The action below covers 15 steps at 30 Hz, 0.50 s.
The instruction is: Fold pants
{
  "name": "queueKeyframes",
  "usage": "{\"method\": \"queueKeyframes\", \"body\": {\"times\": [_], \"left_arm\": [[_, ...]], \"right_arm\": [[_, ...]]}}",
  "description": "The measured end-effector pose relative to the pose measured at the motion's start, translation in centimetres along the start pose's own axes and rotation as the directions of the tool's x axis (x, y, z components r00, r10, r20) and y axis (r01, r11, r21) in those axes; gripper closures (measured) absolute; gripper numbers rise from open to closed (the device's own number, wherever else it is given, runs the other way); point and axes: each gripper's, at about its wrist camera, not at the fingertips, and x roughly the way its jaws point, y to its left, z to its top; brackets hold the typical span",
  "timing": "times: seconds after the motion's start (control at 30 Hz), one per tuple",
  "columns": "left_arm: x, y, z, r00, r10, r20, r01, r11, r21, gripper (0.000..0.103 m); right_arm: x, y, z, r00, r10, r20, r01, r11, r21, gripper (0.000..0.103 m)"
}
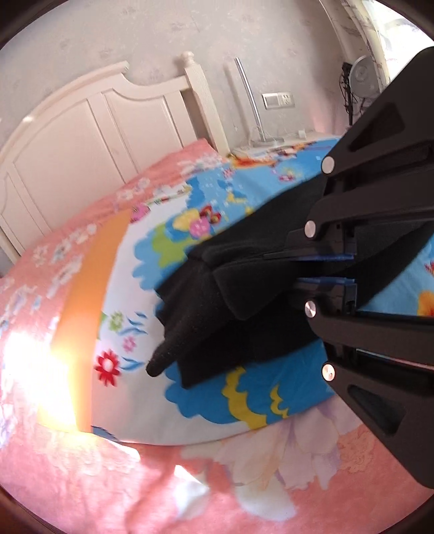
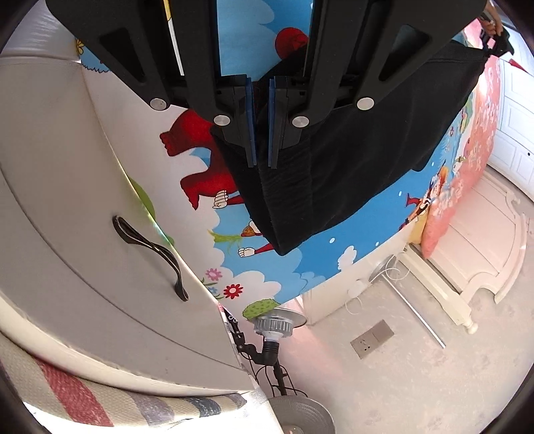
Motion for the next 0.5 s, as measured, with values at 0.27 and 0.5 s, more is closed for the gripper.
{"method": "queueKeyframes", "body": {"times": [0.27, 0.5], "left_arm": [[-0.9, 0.0, -0.6, 1.000, 0.004, 0.019, -0.003, 1.000, -0.015, 0.097], [-0.4, 0.7, -1.7, 0.999, 0.035, -0.006, -0.035, 0.999, 0.020, 0.096]], "right_arm": [[3.2, -0.5, 0.7, 1.000, -0.004, -0.028, 0.003, 0.999, -0.049, 0.093], [5.9, -1.7, -2.2, 0.988, -0.134, -0.079, 0.127, 0.988, -0.087, 0.092]]}}
